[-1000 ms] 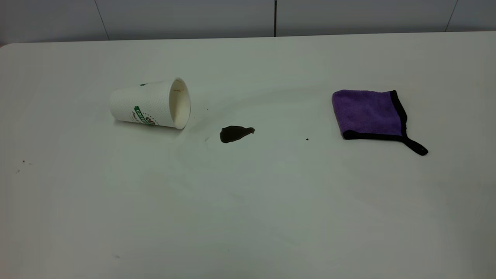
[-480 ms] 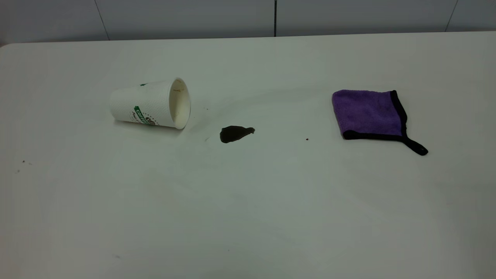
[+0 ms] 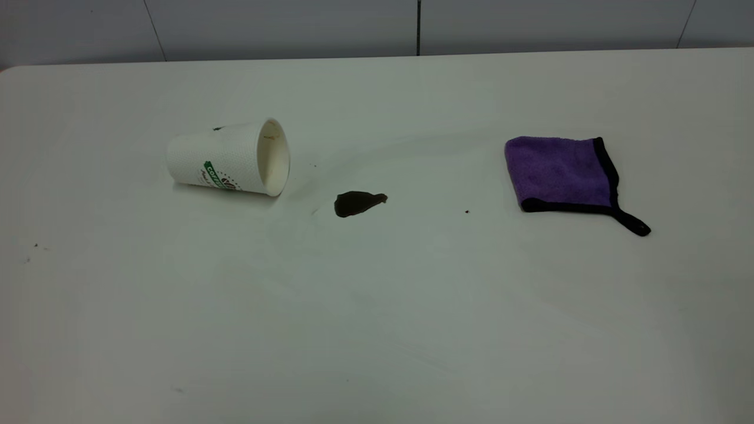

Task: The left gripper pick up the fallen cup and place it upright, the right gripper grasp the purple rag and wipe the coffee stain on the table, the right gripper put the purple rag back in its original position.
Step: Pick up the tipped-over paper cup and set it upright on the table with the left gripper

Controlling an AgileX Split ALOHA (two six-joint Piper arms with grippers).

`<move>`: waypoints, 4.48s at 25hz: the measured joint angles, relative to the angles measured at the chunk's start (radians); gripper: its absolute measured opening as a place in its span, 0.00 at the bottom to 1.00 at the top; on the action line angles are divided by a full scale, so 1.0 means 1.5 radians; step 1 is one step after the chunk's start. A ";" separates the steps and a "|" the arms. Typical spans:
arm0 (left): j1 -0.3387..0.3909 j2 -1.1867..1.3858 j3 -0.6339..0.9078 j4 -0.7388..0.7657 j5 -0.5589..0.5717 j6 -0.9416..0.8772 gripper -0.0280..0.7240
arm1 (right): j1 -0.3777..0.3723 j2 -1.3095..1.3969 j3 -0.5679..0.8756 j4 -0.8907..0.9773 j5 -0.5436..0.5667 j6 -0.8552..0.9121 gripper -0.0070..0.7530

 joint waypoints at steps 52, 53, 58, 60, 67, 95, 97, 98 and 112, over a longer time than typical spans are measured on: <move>-0.419 1.594 -0.766 0.531 -0.239 -0.479 0.95 | 0.000 0.000 0.000 0.000 0.000 0.000 0.78; -0.419 1.610 -0.778 0.533 -0.233 -0.479 0.95 | 0.000 0.000 0.000 0.000 0.000 0.000 0.78; -0.414 1.679 -0.826 0.561 -0.202 -0.489 0.93 | 0.000 0.000 0.000 0.000 0.000 0.000 0.78; -0.407 1.696 -0.832 0.579 -0.200 -0.509 0.92 | 0.000 0.000 0.000 0.000 0.000 0.000 0.78; -0.372 1.715 -0.832 0.624 -0.201 -0.531 0.79 | 0.000 0.000 0.000 0.000 0.000 0.000 0.78; -0.054 1.518 -0.834 -0.256 -0.280 0.336 0.05 | 0.000 0.000 0.000 -0.001 0.000 0.000 0.78; -0.026 1.541 -0.834 -0.335 -0.286 0.404 0.05 | 0.000 0.000 0.000 -0.001 0.000 0.000 0.78; -0.017 1.554 -0.834 -0.363 -0.290 0.432 0.06 | 0.000 0.000 0.000 -0.001 0.000 0.000 0.78; 0.005 1.642 -0.834 -0.430 -0.338 0.488 0.29 | 0.000 0.000 0.000 -0.001 0.000 0.000 0.78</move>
